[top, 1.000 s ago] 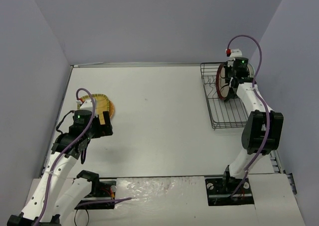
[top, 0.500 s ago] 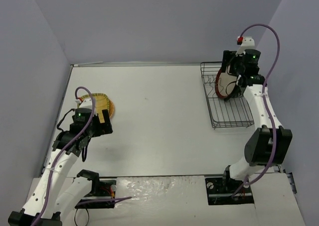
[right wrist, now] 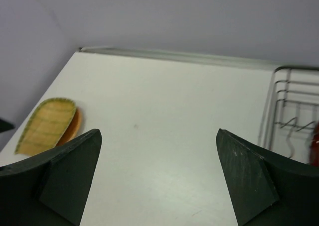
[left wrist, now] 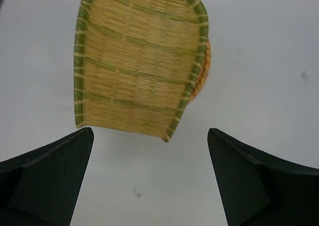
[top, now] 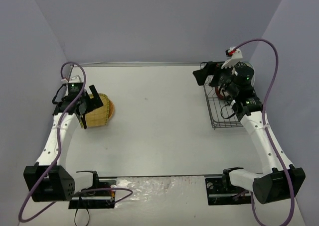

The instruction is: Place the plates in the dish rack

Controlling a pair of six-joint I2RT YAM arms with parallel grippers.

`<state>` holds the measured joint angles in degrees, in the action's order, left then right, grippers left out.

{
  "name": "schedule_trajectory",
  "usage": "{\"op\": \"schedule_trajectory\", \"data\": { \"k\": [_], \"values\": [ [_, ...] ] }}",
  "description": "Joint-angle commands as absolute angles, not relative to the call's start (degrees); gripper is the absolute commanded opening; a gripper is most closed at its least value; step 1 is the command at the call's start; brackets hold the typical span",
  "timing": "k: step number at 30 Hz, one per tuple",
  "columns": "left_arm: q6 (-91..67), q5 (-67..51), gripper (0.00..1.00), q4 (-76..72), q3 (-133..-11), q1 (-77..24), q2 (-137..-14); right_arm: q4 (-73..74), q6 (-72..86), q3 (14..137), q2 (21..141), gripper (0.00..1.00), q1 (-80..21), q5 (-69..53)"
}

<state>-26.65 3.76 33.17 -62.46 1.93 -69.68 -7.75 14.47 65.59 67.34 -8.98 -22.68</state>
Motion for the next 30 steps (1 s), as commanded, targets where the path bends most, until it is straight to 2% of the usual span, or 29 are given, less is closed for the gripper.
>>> {"op": "schedule_trajectory", "data": {
  "k": [1,8,15,21,24,26,27,28,29,30],
  "values": [
    [-23.6,2.1,0.97,26.5,-67.2,10.2,-76.1,-16.1,23.1,59.6,65.5,0.96,-10.7,-30.6],
    [-17.4,0.0,0.97,25.3,-71.0,16.5,-86.9,-17.1,21.5,55.7,63.9,0.97,-16.3,-32.1],
    [-13.1,0.0,0.81,25.0,-71.4,16.6,-93.1,-21.3,26.5,55.4,64.2,0.97,-17.5,-37.5],
    [-13.4,-6.3,0.75,25.2,-73.0,16.5,-97.7,-21.4,26.3,55.8,64.4,0.98,-17.6,-38.1],
    [-14.7,-8.6,0.64,24.5,-72.5,16.3,-98.8,-21.7,26.3,55.4,64.4,0.98,-17.6,-38.6],
    [-16.4,-10.3,0.51,23.3,-71.3,16.1,-98.8,-22.5,26.7,55.1,64.3,0.98,-17.6,-39.4],
    [-16.9,-11.1,0.40,22.5,-70.4,15.9,-98.5,-22.6,26.8,55.3,64.3,0.98,-17.6,-39.5],
    [-17.4,-11.6,0.39,22.4,-70.3,15.7,-98.2,-22.6,26.8,55.3,64.4,0.98,-17.6,-39.5],
    [-18.1,-11.9,0.30,21.8,-69.5,15.3,-97.9,-22.7,26.9,55.4,64.4,0.98,-17.6,-39.6],
    [-18.4,-12.2,0.26,21.5,-69.1,14.8,-97.4,-22.7,27.0,55.5,64.4,0.98,-17.6,-39.6]
  ]
}}
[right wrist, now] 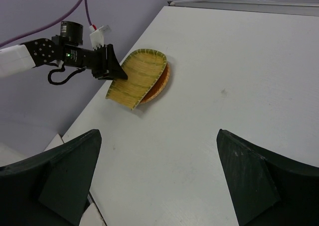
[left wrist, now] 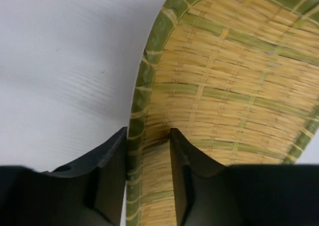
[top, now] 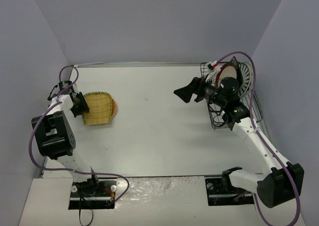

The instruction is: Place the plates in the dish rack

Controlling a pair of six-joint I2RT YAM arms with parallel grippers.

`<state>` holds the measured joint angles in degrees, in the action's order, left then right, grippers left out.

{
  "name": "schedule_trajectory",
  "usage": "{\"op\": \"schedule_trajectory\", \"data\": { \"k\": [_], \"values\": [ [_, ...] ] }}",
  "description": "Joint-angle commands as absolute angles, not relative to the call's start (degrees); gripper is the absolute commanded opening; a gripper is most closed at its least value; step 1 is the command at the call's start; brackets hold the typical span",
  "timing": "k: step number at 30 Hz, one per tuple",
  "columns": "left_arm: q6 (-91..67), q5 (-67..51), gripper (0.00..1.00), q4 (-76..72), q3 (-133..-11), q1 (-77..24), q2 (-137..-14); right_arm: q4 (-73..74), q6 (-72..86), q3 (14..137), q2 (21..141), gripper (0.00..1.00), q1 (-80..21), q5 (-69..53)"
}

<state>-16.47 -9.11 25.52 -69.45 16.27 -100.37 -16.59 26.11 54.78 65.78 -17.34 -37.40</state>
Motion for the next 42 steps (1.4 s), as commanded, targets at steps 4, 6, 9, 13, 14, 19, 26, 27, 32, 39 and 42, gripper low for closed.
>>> {"op": "schedule_trajectory", "data": {
  "k": [4,6,9,13,14,19,26,27,32,39,42],
  "values": [
    [-19.8,-12.6,0.09,21.1,-68.4,11.9,-96.4,-22.4,27.0,55.3,64.4,0.98,-17.6,-39.5],
    [-21.3,-13.0,0.06,20.7,-67.8,10.0,-95.2,-22.1,26.5,55.4,64.5,0.98,-17.6,-39.3],
    [-23.7,-12.8,0.06,19.7,-66.8,7.4,-93.8,-20.6,26.0,55.5,64.6,0.98,-17.6,-39.0],
    [-28.8,-14.0,0.02,18.7,-65.7,5.5,-91.6,-19.7,26.1,55.4,64.8,0.98,-17.7,-38.5],
    [-29.8,-15.1,0.00,17.6,-65.1,5.3,-91.0,-19.4,26.3,55.5,65.0,0.98,-17.8,-38.4],
    [-34.9,-19.5,0.00,15.1,-65.7,5.4,-86.0,-19.2,27.9,55.9,65.6,0.98,-19.3,-36.9],
    [-42.8,-25.2,0.00,12.0,-68.0,5.4,-78.5,-23.5,33.8,57.0,69.0,0.98,-23.4,-34.3],
    [-44.6,-26.5,0.00,9.6,-67.5,5.4,-77.3,-24.2,34.3,57.8,70.2,0.98,-24.8,-34.1],
    [-49.4,-30.3,0.00,4.9,-65.0,4.5,-72.8,-23.3,34.5,62.0,75.1,0.97,-27.7,-33.2],
    [-53.6,-33.7,0.00,0.8,-60.7,0.7,-65.0,-21.1,35.6,67.6,81.4,0.97,-29.1,-32.8],
    [-55.4,-34.4,0.00,-2.2,-59.3,-2.0,-62.6,-21.9,36.1,69.6,83.0,0.96,-29.9,-33.8]
  ]
}}
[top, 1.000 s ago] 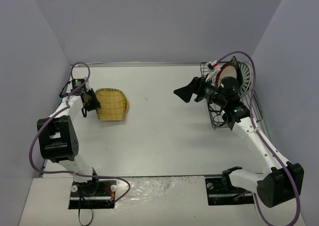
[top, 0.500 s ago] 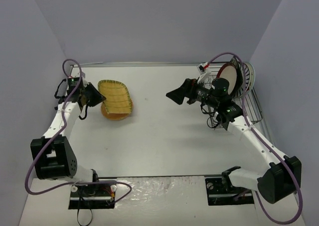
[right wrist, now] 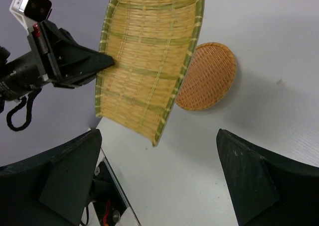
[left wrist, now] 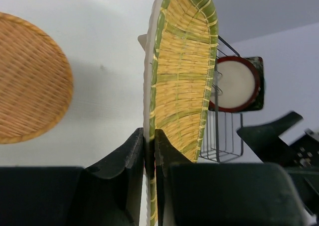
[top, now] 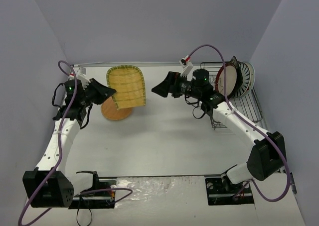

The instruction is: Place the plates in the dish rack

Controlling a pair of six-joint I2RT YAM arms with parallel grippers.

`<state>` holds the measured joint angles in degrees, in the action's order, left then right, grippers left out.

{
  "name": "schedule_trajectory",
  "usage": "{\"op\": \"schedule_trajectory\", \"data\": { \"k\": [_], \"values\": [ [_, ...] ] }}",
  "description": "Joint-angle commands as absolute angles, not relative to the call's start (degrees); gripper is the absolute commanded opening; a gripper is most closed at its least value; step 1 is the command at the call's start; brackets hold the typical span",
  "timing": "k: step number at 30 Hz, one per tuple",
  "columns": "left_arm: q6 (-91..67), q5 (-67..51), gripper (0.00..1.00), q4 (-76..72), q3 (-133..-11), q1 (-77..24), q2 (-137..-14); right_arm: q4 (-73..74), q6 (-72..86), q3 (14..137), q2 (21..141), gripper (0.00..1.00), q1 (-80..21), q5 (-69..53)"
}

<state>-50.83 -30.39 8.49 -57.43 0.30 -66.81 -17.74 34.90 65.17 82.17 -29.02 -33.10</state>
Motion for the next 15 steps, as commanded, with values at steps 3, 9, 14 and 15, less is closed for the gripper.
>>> {"op": "schedule_trajectory", "data": {
  "k": [3,9,14,15],
  "values": [
    [-57.2,-34.1,0.00,-4.2,-58.6,-3.1,-60.7,-22.2,36.1,70.7,84.4,0.96,-30.3,-33.8],
    [-58.2,-34.0,0.00,-5.5,-58.6,-6.3,-59.5,-23.5,36.6,73.4,87.0,0.91,-31.0,-35.0],
    [-57.0,-34.6,0.00,-4.6,-58.6,-7.7,-58.4,-23.5,35.9,74.8,87.7,0.80,-31.2,-35.6],
    [-57.0,-34.7,0.00,-4.3,-58.6,-7.7,-58.3,-23.5,35.8,74.9,87.7,0.78,-31.1,-35.6]
  ]
}}
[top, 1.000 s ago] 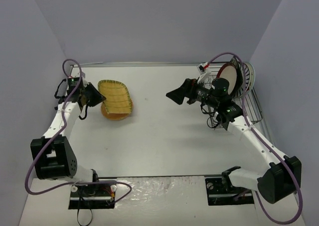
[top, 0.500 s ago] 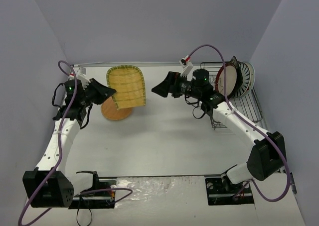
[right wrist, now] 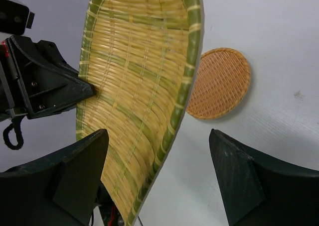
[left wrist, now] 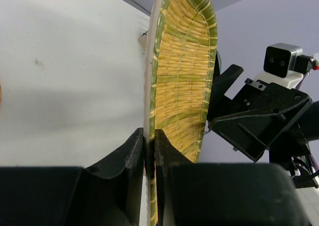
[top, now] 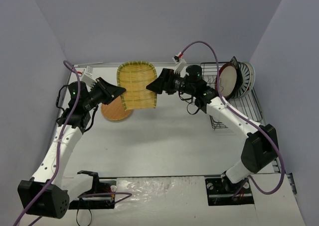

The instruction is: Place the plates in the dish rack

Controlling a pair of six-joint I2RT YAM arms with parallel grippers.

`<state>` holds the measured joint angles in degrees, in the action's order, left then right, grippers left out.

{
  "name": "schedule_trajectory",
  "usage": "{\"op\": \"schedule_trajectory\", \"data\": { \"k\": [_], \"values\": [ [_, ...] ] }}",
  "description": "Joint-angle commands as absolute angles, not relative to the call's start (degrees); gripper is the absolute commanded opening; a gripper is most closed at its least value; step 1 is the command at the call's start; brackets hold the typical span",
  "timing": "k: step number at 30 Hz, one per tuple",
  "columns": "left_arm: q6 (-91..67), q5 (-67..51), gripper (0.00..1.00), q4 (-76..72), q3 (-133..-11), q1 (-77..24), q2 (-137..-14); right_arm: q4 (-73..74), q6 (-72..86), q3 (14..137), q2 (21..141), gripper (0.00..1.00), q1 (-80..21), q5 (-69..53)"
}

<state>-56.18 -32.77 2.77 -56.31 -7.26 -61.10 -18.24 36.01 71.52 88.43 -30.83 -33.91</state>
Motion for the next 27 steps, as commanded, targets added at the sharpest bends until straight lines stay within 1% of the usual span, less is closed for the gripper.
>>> {"op": "schedule_trajectory", "data": {
  "k": [1,3,6,10,11,12,13,16,18,19,20,22,23,24,25,27],
  "values": [
    [-57.0,-34.8,0.00,-4.0,-58.6,-7.7,-58.2,-23.5,35.7,75.0,87.8,0.78,-31.1,-35.5],
    [-56.9,-35.0,0.00,-4.4,-58.4,-7.9,-57.7,-22.9,34.9,75.2,87.7,0.70,-31.1,-35.4],
    [-57.0,-35.0,0.00,-4.5,-58.2,-8.5,-57.5,-22.8,34.8,75.1,87.6,0.54,-31.1,-35.3],
    [-57.1,-34.8,0.00,-4.9,-57.6,-9.3,-57.3,-21.9,34.0,74.8,87.0,0.23,-31.1,-34.6],
    [-57.2,-34.8,0.00,-5.1,-57.2,-9.5,-57.2,-21.6,33.7,74.8,86.9,0.19,-31.1,-34.2],
    [-57.2,-34.9,0.00,-5.3,-57.1,-9.6,-57.1,-20.9,33.0,74.8,86.6,0.09,-31.1,-33.9],
    [-57.1,-34.8,0.00,-5.3,-57.0,-9.7,-57.1,-20.8,33.0,74.7,86.3,0.03,-31.1,-33.4],
    [-55.3,-34.0,0.02,-2.5,-56.9,-9.7,-57.0,-18.7,30.3,74.4,84.8,0.00,-30.9,-31.0],
    [-54.2,-33.3,0.12,-0.9,-56.6,-9.7,-56.6,-17.3,28.8,74.5,83.2,0.00,-30.3,-29.4],
    [-53.4,-31.9,0.29,-0.2,-56.0,-9.7,-56.3,-15.7,27.3,74.9,82.8,0.00,-30.1,-28.1],
    [-52.5,-30.5,0.43,1.7,-55.5,-9.7,-55.8,-14.6,26.3,75.2,81.9,0.00,-29.5,-27.2],
    [-51.6,-29.6,0.67,4.1,-55.0,-9.7,-55.5,-12.2,24.1,75.8,81.0,0.00,-29.0,-25.1],
    [-49.0,-27.5,0.84,8.1,-55.2,-9.6,-55.4,-9.3,22.0,76.7,79.6,0.00,-27.9,-23.2],
    [-47.0,-25.9,0.94,11.4,-56.0,-9.6,-55.3,-7.1,19.4,77.5,78.6,0.00,-26.9,-20.7],
    [-45.3,-24.0,0.97,14.9,-57.3,-9.6,-55.3,-5.2,17.3,78.2,77.8,0.00,-26.0,-18.1],
    [-39.0,-20.0,0.97,22.0,-59.4,-9.6,-55.1,-1.2,11.7,79.7,75.4,0.00,-23.9,-13.5]
  ]
}}
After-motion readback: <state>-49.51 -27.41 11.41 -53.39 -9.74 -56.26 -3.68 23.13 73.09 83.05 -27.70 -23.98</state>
